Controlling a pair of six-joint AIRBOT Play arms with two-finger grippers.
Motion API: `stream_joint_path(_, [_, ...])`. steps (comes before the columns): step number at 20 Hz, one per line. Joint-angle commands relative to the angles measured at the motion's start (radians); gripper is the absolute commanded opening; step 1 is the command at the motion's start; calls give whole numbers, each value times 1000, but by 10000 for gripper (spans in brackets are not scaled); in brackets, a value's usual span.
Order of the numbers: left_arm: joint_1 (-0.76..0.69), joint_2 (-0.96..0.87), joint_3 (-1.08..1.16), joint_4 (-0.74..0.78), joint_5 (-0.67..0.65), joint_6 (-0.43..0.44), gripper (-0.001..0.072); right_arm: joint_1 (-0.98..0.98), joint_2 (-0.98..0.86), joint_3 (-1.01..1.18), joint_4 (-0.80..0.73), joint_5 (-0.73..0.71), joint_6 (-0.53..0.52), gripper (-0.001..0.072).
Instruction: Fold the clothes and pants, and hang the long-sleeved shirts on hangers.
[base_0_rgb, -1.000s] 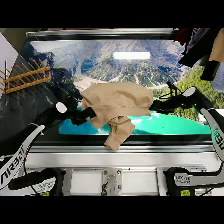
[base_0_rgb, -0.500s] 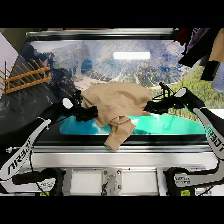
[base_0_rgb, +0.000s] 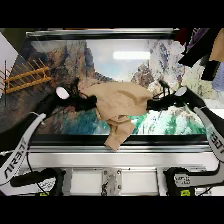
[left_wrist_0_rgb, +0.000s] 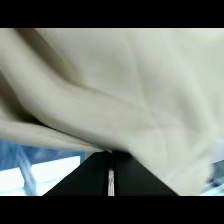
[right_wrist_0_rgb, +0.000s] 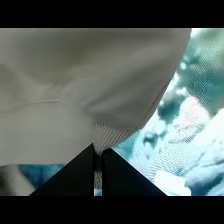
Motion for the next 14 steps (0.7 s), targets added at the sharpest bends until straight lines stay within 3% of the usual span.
stream_joint_path(1, [80, 142, 201, -5, -51, 6, 18, -13, 156, 140, -1, 40, -97, 19])
stream_joint_path(4, [129, 312, 457, -8, -40, 6, 18, -17, 346, 338, 5, 21, -96, 19])
stream_joint_path(7, [128, 463, 661, -7, 16, 21, 18, -16, 549, 485, 74, -108, -96, 19])
stream_joint_path(11, [75, 622, 769, 2, 107, 53, 18, -16, 788, 509, 117, -327, -96, 19])
stream_joint_path(14, [34, 698, 761, 2, 192, 68, 18, -16, 895, 509, 118, -386, -95, 19])
